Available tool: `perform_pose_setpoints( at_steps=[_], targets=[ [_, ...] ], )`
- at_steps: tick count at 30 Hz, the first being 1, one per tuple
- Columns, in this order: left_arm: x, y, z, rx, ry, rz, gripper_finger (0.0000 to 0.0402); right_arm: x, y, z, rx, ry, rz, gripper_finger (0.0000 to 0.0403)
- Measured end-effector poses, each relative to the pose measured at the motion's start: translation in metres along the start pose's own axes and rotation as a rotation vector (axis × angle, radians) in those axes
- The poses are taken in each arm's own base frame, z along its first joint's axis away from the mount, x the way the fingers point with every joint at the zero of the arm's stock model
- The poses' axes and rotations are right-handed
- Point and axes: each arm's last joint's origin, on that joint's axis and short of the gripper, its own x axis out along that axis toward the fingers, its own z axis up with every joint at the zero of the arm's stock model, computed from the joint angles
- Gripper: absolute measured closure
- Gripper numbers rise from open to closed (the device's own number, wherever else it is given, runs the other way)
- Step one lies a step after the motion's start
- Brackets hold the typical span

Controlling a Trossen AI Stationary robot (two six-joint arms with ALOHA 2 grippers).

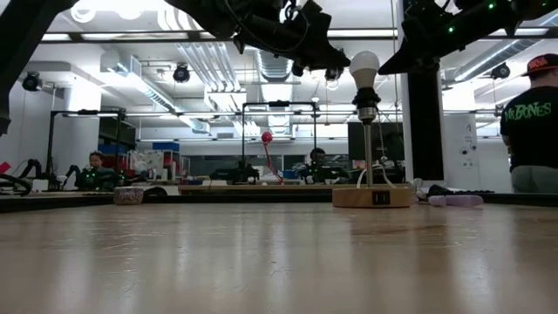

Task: Screw lightbulb
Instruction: Insert the lightbulb on the lamp

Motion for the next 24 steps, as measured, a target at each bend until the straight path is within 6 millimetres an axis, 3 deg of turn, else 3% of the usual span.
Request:
perform_pose_setpoints(
  at_steps=[18, 24],
  targets=[
    [-0.0001, 0.0023, -0.0021, -0.002, 0.034, 0.09, 0.0401, -0.0011, 0.0054, -0.0003, 0.056, -0.004, 0.145, 0.039],
    [-0.0009, 0.0011, -0.0039, -0.005, 0.061, 0.078, 0.0401, -0.0032, 0.0049, -0.0034, 0.082, 0.036, 0.11, 0.039]
  ],
)
